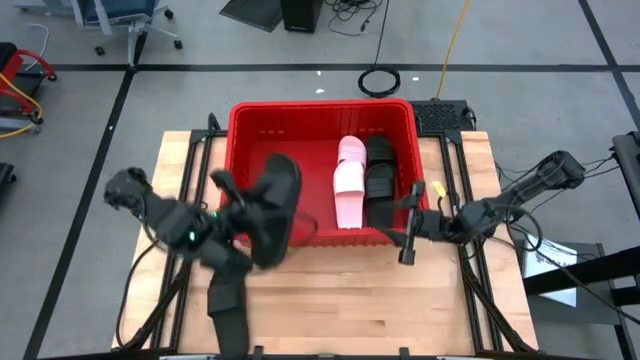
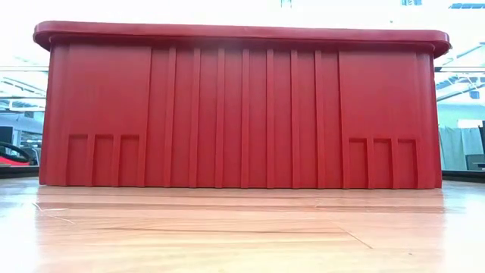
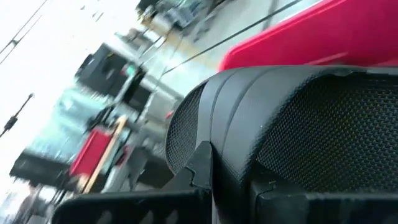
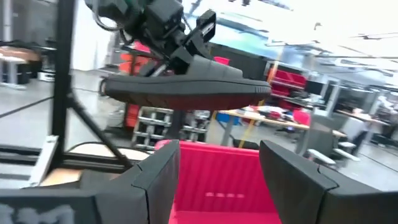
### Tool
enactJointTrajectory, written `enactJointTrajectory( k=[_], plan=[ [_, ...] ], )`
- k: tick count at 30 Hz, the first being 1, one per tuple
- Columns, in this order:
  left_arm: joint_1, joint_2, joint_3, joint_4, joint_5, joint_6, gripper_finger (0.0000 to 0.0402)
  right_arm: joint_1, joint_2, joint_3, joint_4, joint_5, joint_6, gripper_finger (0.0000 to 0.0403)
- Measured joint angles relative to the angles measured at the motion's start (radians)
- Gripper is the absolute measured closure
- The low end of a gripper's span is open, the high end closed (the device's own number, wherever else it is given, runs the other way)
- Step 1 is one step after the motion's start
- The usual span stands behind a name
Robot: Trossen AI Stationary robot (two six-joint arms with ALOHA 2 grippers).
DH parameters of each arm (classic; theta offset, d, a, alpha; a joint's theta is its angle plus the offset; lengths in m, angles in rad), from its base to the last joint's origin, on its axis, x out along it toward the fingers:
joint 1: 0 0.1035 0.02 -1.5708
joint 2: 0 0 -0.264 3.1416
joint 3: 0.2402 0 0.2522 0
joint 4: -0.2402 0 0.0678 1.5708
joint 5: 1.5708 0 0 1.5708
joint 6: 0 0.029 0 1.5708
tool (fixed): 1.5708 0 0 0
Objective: Pick and place slides into bin
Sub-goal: Put the black slide into the red bin
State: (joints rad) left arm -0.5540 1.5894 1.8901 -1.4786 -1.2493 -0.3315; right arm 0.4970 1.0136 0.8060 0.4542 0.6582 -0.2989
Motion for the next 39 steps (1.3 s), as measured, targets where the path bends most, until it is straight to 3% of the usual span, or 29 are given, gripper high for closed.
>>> enactJointTrajectory(
  k=[3,6,12,15,20,25,39],
  plan=[
    [0.088,-0.113,-0.136,0.096,-0.01,0.04,0.0378,-0.046,-0.027,0.0,-0.026,0.0,0.011,0.0193],
    [0.168,-0.234,-0.302,0.326,0.039,0.202,0.0378,-0.096,-0.052,0.0,-0.071,-0.003,0.022,0.0193],
    [0.36,-0.46,-0.662,1.066,0.49,0.734,0.0378,-0.19,-0.074,0.0,-0.121,-0.005,0.022,0.0193],
    [0.466,-0.522,-0.785,1.251,0.569,0.821,0.0378,-0.223,-0.073,0.0,-0.14,-0.006,0.024,0.0193],
    [0.641,-0.528,-0.898,1.31,0.617,0.808,0.0378,-0.265,-0.073,0.0,-0.168,-0.008,0.04,0.0193],
    [0.764,-0.428,-0.912,1.355,0.704,0.774,0.0378,-0.317,-0.073,0.0,-0.177,-0.008,0.048,0.0193],
    [0.854,-0.083,-0.765,1.404,0.64,0.825,0.0378,-0.511,-0.073,0.0,-0.303,-0.008,0.094,0.0193]
  ],
)
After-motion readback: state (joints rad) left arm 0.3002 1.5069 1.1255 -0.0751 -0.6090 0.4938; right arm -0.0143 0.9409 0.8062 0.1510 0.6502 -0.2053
